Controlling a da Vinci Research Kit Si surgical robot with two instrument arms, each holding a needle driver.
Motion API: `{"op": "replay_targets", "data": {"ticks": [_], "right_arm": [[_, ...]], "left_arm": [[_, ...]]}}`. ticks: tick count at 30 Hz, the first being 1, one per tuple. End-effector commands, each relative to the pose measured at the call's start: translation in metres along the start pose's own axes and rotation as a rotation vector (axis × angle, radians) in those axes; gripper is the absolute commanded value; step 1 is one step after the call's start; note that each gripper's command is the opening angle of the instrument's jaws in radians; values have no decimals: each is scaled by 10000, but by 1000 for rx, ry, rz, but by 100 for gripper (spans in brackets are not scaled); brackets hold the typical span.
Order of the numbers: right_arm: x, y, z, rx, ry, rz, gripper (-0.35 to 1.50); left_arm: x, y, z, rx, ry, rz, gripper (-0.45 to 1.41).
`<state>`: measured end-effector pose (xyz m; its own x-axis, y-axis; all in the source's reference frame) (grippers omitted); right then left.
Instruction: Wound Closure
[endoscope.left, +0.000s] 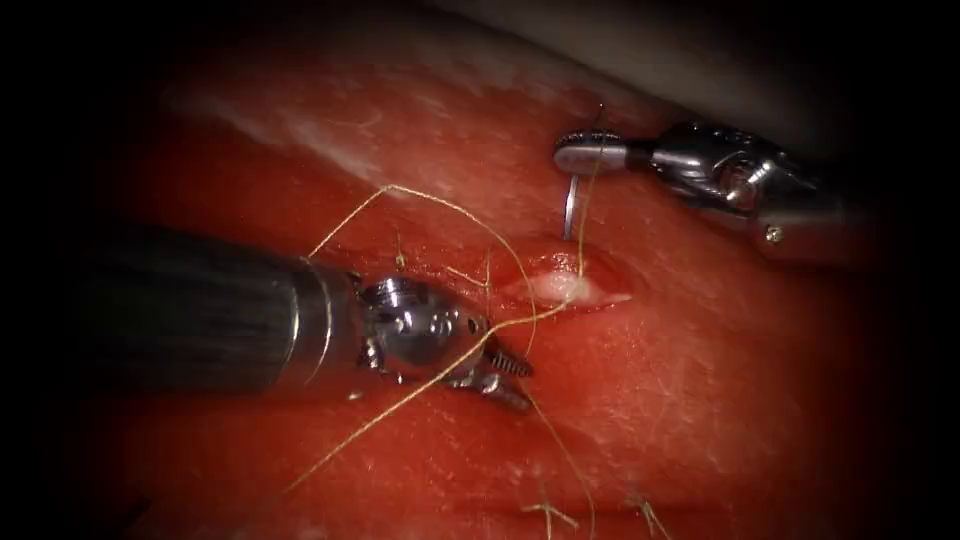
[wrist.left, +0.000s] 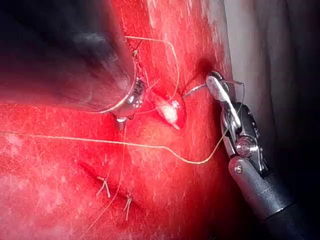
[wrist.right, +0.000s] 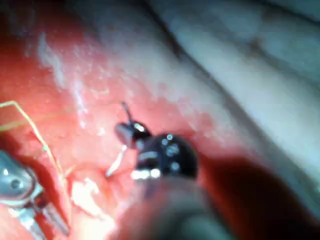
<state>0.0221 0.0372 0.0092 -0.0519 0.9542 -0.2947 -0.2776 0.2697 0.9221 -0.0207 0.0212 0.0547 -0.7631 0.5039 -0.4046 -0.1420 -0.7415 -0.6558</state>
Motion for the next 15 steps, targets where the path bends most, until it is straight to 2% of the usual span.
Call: {"op": "replay_targets", "data": {"ticks": [1, 9, 15], "right_arm": [[1, 1, 9, 4, -3, -2, -35], [-6, -7, 12, 53, -55, 57, -35], [-23, -20, 10, 92, -126, 140, -35]], "left_arm": [[0, 0, 9, -1, 0, 0, 16], [0, -1, 9, -1, 0, 0, 17], [-1, -1, 9, -1, -1, 0, 18]]}}
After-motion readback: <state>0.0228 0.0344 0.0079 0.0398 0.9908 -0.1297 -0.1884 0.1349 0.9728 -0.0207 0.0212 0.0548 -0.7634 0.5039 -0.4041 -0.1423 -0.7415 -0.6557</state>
